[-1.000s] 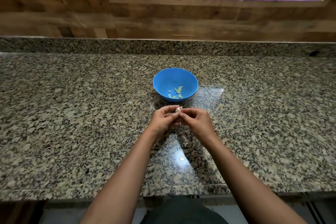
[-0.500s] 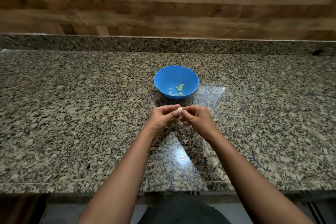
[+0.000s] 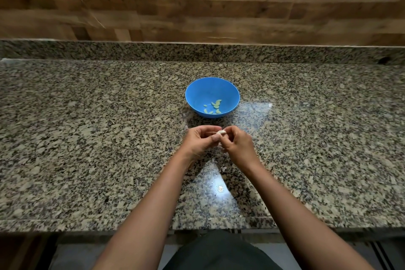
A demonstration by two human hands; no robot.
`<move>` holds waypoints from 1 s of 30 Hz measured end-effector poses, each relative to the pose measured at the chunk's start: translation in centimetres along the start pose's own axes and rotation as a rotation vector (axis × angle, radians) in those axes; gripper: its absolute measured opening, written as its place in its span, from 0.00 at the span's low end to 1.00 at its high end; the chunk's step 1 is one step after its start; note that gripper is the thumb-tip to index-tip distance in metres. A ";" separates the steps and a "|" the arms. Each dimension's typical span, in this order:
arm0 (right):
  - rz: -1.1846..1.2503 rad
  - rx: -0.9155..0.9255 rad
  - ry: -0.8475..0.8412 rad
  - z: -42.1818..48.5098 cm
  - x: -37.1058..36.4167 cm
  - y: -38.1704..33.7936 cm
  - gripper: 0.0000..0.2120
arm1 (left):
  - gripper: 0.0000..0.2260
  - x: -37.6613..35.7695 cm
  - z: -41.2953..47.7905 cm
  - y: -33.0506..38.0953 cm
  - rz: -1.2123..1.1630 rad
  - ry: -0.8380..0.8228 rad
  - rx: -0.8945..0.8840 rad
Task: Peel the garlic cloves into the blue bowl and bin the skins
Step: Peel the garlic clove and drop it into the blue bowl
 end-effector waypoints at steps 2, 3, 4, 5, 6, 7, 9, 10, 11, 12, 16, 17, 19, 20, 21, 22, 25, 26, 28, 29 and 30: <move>-0.009 0.010 -0.019 0.1 0.1 0.0 0.04 | 0.13 -0.1 0.1 0.0 -0.023 0.003 -0.004; -0.021 0.014 -0.037 0.1 0.1 -0.1 0.05 | 0.13 0.0 0.1 -0.1 -0.046 0.007 -0.001; -0.034 0.015 -0.050 0.1 0.1 -0.2 0.07 | 0.13 0.0 0.1 -0.2 -0.062 0.008 0.003; -0.043 0.007 -0.065 0.2 0.2 -0.3 0.08 | 0.12 0.1 0.2 -0.2 -0.069 0.007 0.007; -0.039 -0.005 -0.086 0.2 0.3 -0.3 0.09 | 0.12 0.2 0.3 -0.3 -0.068 0.005 0.012; -0.021 -0.022 -0.107 0.2 0.3 -0.3 0.09 | 0.12 0.3 0.3 -0.3 -0.061 0.005 0.015; 0.029 -0.055 -0.125 0.4 0.3 -0.1 0.08 | 0.09 0.4 0.3 -0.4 -0.050 -0.005 0.017; 0.048 -0.074 -0.117 0.5 0.3 0.1 0.07 | 0.09 0.4 0.3 -0.4 -0.049 -0.015 0.019; 0.068 -0.095 -0.106 0.6 0.4 0.4 0.07 | 0.08 0.4 0.3 -0.5 -0.052 -0.026 0.023; 0.103 -0.116 -0.101 0.8 0.4 0.5 0.07 | 0.09 0.4 0.2 -0.6 -0.069 -0.040 0.030; 0.447 -0.260 -0.054 0.6 0.0 0.5 0.06 | 0.10 0.6 0.1 -0.8 -0.263 -0.109 0.060; 0.601 -0.335 -0.012 0.4 -0.1 0.5 0.07 | 0.11 0.6 0.1 -0.8 -0.300 -0.124 0.065; 0.889 -0.505 0.066 0.2 -0.3 0.6 0.07 | 0.12 0.8 0.2 -0.9 -0.342 -0.130 0.085; 0.977 -0.572 0.090 0.1 -0.4 0.7 0.07 | 0.12 0.9 0.3 -0.9 -0.346 -0.122 0.094; 1.018 -0.614 0.103 0.0 -0.4 0.9 0.06 | 0.12 1.0 0.3 -1.0 -0.342 -0.111 0.099; 1.024 -0.636 0.107 0.0 -0.4 1.0 0.06 | 0.12 0.9 0.2 -1.0 -0.328 -0.099 0.097; 0.933 -0.648 0.110 0.0 -0.5 1.2 0.07 | 0.11 0.9 0.5 -1.3 -0.308 -0.038 0.079; 0.899 -0.644 0.115 0.0 -0.5 1.3 0.07 | 0.11 1.1 0.7 -1.4 -0.260 0.006 0.069; 0.845 -0.626 0.136 0.0 -0.5 1.5 0.05 | 0.11 1.9 1.4 -1.6 0.016 0.151 0.030; 0.820 -0.613 0.150 -0.1 -0.4 1.6 0.05 | 0.10 2.3 1.6 -1.5 0.195 0.232 0.012; 0.797 -0.600 0.160 -0.1 -0.3 1.8 0.04 | 0.09 2.6 1.7 -1.3 0.362 0.301 -0.009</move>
Point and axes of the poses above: each hand's wrist, its own z-axis towards the middle knuckle, its own x-axis out of the back of the hand, y = z × x, the point moved 3 cm from there along z, towards the middle knuckle, and after that the axes turned 14 degrees about x, right-handed, at the moved point
